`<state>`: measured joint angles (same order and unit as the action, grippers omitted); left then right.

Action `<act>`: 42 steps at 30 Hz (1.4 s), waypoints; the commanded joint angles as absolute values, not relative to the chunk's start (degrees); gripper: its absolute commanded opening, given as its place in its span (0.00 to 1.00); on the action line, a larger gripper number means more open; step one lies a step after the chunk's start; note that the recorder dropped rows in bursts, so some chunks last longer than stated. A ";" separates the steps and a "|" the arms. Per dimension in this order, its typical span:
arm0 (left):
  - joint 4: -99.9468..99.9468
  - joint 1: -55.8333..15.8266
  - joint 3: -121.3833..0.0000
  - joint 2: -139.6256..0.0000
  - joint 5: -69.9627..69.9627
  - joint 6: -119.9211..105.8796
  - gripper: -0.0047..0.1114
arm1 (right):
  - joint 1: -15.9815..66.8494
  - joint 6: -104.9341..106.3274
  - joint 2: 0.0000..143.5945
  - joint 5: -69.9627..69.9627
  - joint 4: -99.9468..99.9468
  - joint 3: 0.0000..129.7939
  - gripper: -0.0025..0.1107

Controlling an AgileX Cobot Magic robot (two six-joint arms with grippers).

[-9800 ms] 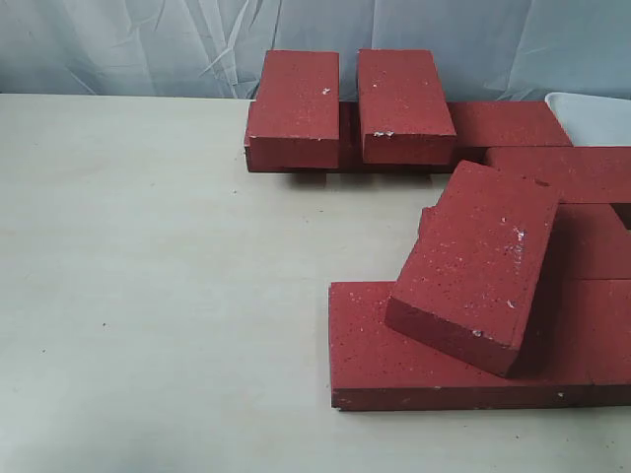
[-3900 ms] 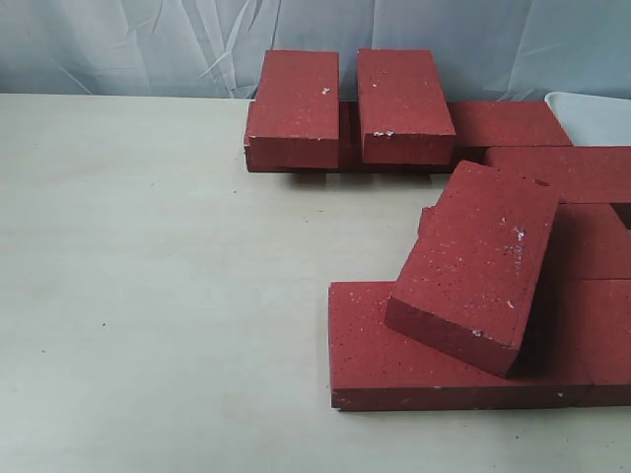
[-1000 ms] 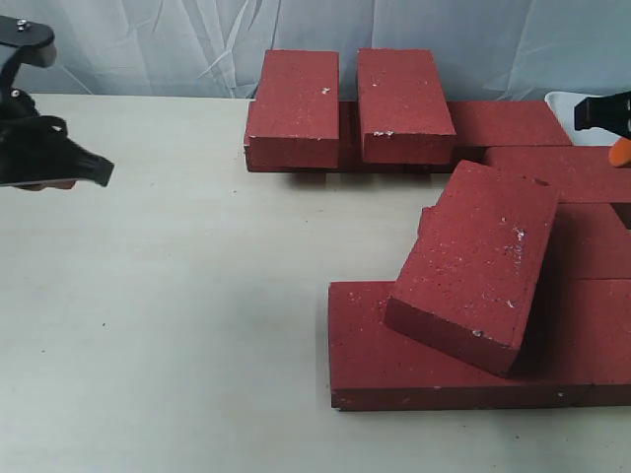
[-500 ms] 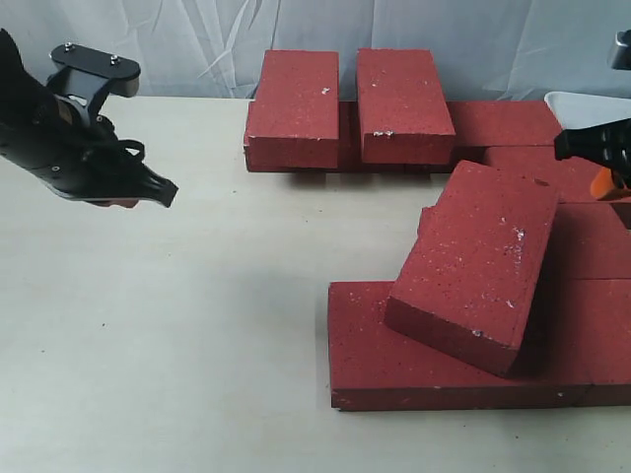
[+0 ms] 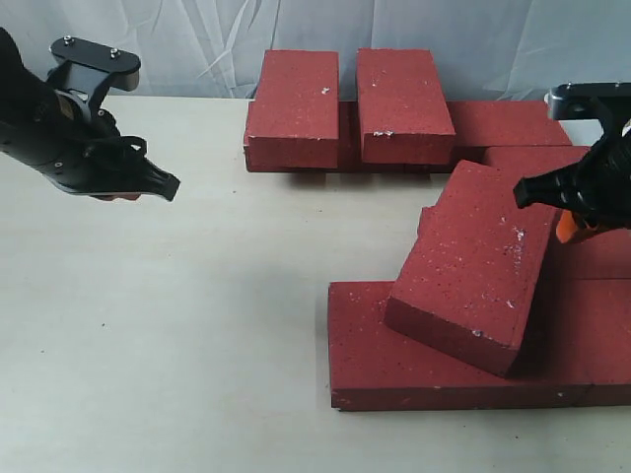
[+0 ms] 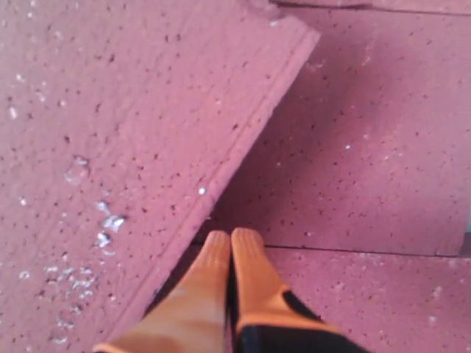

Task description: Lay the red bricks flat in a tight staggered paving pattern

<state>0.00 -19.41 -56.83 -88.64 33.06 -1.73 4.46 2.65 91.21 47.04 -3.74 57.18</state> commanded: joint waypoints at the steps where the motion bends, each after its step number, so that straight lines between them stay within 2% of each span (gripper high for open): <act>1: 0.61 -19.67 -57.28 -88.69 32.48 -1.68 0.04 | 7.38 4.66 91.71 48.52 -2.68 57.44 0.01; 6: 0.72 -19.67 -57.28 -88.69 31.96 -1.68 0.04 | 9.94 6.48 91.71 50.02 -3.51 57.44 0.01; 10: 1.51 -19.67 -57.28 -88.69 31.62 -1.68 0.04 | 15.26 7.75 91.71 51.97 -3.98 58.01 0.01; 13: 1.51 -19.67 -57.28 -88.69 31.62 -1.68 0.04 | 17.15 7.75 90.92 57.19 -4.42 63.48 0.01; 18: 4.65 -19.67 -57.28 -88.69 29.81 -1.68 0.04 | 17.15 6.38 89.27 51.53 3.06 65.27 0.01; 23: 6.95 -19.67 -57.28 -88.69 28.38 -1.68 0.04 | 11.53 -3.66 92.35 43.95 10.88 65.27 0.01; 28: 6.95 -19.55 -57.28 -88.69 28.20 -1.68 0.04 | 6.56 -5.24 96.45 40.32 9.62 65.27 0.01; 42: 6.40 -19.56 -57.28 -88.69 28.21 -1.68 0.04 | 6.45 -4.49 103.76 34.91 3.71 65.27 0.01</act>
